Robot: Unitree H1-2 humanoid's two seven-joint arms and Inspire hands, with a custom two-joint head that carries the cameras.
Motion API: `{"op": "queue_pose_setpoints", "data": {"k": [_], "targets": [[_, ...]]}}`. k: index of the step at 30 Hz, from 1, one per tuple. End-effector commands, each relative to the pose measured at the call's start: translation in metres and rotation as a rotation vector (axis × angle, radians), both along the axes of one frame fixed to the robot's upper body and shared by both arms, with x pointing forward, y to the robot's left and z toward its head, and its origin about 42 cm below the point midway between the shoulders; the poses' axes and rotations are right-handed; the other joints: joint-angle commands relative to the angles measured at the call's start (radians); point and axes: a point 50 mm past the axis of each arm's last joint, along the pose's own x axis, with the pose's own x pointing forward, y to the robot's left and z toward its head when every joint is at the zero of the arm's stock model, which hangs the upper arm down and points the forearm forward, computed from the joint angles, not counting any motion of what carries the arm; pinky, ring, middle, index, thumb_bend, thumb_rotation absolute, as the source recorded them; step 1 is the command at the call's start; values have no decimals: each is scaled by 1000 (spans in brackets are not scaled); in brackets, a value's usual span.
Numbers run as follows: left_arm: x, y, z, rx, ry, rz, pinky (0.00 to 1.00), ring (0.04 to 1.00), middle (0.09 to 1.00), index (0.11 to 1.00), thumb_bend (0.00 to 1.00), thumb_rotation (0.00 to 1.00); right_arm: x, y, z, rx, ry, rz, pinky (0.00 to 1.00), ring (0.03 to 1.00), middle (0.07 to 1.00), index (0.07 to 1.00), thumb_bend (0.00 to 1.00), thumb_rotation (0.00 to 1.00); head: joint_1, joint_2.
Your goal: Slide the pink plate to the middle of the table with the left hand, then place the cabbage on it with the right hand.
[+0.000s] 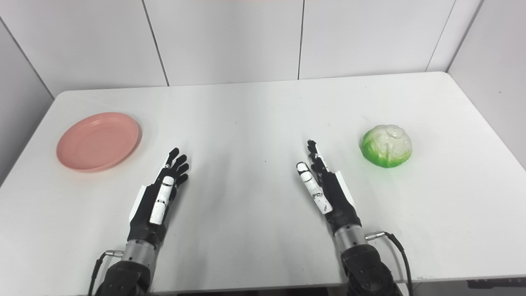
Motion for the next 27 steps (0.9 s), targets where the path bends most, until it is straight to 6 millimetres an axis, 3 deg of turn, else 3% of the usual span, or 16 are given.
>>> {"op": "queue_pose_setpoints", "data": {"k": [1, 27], "targets": [[3, 3, -1, 8, -5, 3, 931, 941, 954, 953, 402, 1000, 5, 3, 11, 5, -75, 11, 979, 1000, 1000, 991, 349, 1000, 1, 1], [3, 1, 4, 12, -6, -1, 933, 943, 958, 955, 386, 1000, 4, 3, 12, -3, -73, 12, 988, 1000, 1000, 991, 362, 1000, 7, -3]]}}
